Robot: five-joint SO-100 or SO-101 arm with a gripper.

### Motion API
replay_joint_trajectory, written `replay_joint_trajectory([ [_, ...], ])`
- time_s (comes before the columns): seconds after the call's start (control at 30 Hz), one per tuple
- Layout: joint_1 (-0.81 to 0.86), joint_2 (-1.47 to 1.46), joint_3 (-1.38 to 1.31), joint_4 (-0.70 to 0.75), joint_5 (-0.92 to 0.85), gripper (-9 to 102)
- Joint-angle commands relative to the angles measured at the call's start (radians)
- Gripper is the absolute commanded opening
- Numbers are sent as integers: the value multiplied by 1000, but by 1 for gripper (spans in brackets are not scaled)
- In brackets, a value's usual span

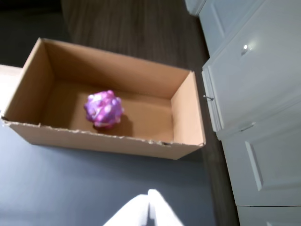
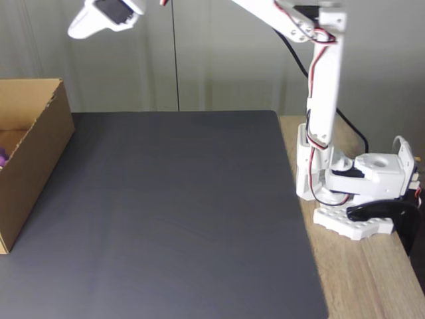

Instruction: Grasp a ball and put it in the box.

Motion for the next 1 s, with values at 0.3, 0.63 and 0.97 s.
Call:
replay_joint_trajectory([
  [0.3, -17, 457, 695, -255, 3, 0],
  [0.63, 3, 802, 1226, -413, -5, 0],
  [0.97, -28, 1075, 1516, -439, -15, 0],
])
